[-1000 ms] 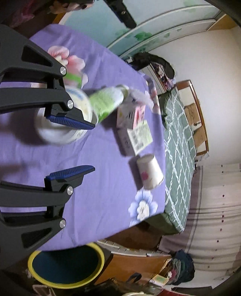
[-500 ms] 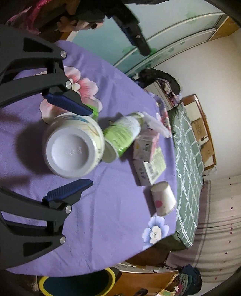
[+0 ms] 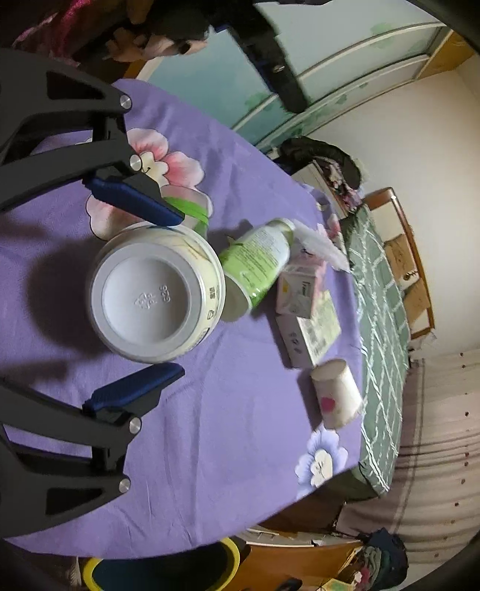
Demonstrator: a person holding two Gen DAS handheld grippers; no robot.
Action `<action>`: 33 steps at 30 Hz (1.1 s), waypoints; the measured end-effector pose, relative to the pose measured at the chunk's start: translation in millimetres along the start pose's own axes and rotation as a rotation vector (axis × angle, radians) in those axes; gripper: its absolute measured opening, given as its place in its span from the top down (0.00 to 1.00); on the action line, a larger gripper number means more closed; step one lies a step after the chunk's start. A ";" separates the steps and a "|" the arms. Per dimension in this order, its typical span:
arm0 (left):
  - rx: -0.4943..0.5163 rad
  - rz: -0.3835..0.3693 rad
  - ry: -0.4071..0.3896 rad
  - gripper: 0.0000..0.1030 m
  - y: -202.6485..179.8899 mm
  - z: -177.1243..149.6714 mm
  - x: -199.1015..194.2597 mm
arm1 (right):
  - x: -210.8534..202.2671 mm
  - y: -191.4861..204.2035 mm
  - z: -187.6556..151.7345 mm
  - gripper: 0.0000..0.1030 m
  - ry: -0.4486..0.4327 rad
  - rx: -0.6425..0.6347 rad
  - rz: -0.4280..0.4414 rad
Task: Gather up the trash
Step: 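Carry the yogurt cup to the bin and release it with the right gripper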
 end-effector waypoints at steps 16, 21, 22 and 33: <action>0.078 -0.112 0.092 0.07 -58.2 -29.1 17.6 | -68.2 -160.9 12.8 0.30 -0.198 0.222 -0.477; 0.096 -0.137 0.137 0.07 -78.9 -43.9 28.6 | -76.2 -221.3 4.8 0.30 -0.194 0.306 -0.620; 0.107 -0.137 0.147 0.07 -83.5 -47.0 30.7 | -75.2 -234.0 2.4 0.29 -0.182 0.319 -0.646; 0.140 -0.093 0.199 0.07 -93.9 -64.0 40.7 | -73.4 -266.2 -15.4 0.24 -0.171 0.371 -0.700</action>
Point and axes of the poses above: each gripper's, at about its wrist camera, not at the fingertips, and x roughly the way its jaws point, y to its left, z to its top, the point moved 2 cm from there along x, roughly the way its jaws point, and after that the axes turned 8 degrees about -y, right-handed, at the moved point
